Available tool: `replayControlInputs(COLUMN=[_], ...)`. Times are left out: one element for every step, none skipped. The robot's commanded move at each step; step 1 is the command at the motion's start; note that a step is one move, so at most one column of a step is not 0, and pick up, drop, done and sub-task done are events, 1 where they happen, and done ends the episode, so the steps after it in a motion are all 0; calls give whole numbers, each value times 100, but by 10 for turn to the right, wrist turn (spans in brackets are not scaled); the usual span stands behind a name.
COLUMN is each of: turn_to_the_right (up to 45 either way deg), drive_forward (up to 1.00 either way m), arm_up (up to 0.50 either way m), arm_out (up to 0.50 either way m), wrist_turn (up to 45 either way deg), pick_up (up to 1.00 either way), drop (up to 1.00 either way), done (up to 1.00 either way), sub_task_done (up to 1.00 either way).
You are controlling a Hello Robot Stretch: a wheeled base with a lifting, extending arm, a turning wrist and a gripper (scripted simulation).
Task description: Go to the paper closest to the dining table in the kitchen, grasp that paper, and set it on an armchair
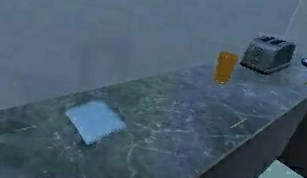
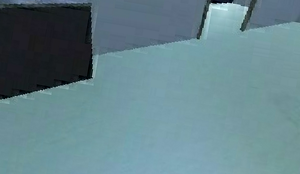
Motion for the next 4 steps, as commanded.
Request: replayControlInputs(turn_to_the_right=[-450, -450, -210, 0], drive_forward=[0, 0, 0, 0], arm_up=[0, 0, 0, 50], arm_out=[0, 0, 0, 0], wrist_turn=[0, 0, 0, 0], pick_up=[0, 0, 0, 0], drop=[0, 0, 0, 0], done=[0, 0, 0, 0], sub_task_done=[0, 0, 0, 0])
